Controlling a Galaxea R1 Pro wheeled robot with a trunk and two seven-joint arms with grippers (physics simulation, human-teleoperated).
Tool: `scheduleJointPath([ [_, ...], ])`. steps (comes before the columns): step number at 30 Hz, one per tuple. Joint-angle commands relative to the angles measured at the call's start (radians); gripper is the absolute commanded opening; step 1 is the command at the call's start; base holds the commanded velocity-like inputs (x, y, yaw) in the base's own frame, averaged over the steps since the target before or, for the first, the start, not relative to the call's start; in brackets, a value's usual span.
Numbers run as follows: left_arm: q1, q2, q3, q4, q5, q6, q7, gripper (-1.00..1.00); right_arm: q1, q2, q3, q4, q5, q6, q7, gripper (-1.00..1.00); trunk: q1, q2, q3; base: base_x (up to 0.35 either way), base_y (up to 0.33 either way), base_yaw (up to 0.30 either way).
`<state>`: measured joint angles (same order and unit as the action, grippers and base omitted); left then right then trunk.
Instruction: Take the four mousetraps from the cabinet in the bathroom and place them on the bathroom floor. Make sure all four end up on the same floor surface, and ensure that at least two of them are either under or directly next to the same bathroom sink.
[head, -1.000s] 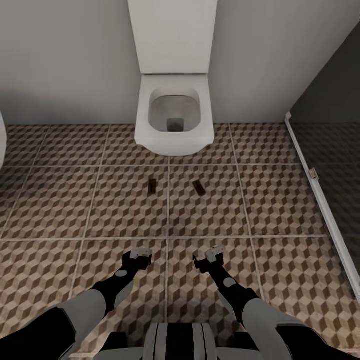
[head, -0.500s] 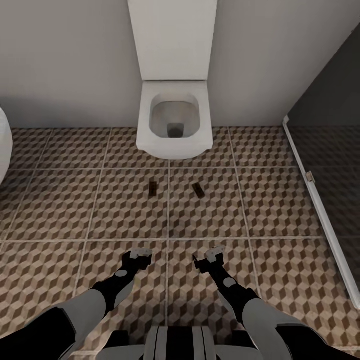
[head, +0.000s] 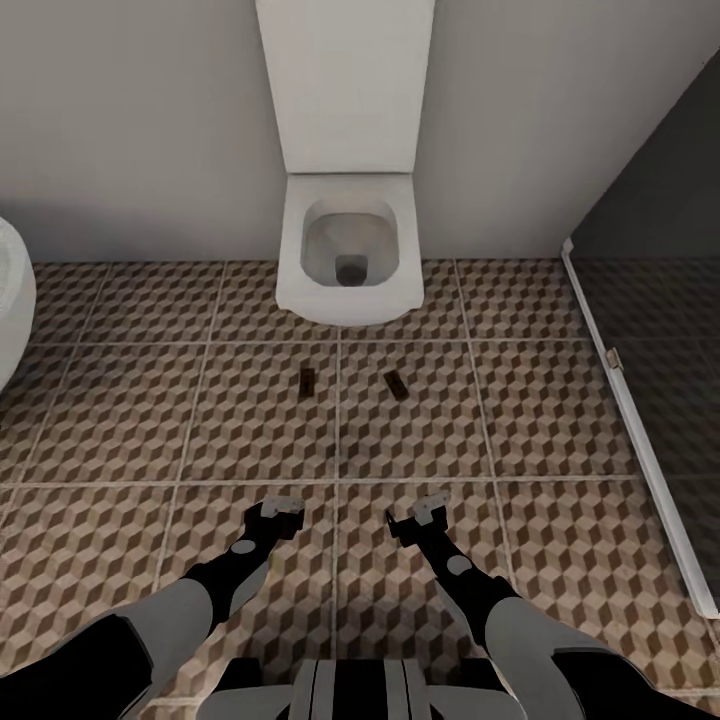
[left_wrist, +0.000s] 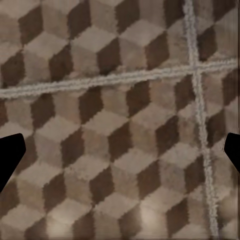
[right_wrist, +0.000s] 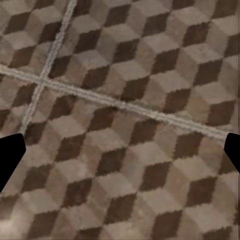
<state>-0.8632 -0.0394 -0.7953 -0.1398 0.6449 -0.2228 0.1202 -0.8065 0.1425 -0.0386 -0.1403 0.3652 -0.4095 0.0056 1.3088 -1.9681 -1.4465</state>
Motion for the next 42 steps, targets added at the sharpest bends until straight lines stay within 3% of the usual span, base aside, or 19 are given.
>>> scheduleJointPath([
  [1,0.000,-0.001,-0.009,0.000,0.005,-0.003,0.006,1.00,0.000,0.000,-0.004,0.001,0.005,-0.003,0.001,1.00,-0.004,0.007,0.003,0.000,0.000,0.000],
  [42,0.000,-0.011,-0.009,0.000,0.004,-0.003,0.007,1.00,0.000,0.000,-0.004,0.001,0.005,-0.003,0.001,1.00,-0.161,0.294,0.131,0.000,0.000,0.000],
])
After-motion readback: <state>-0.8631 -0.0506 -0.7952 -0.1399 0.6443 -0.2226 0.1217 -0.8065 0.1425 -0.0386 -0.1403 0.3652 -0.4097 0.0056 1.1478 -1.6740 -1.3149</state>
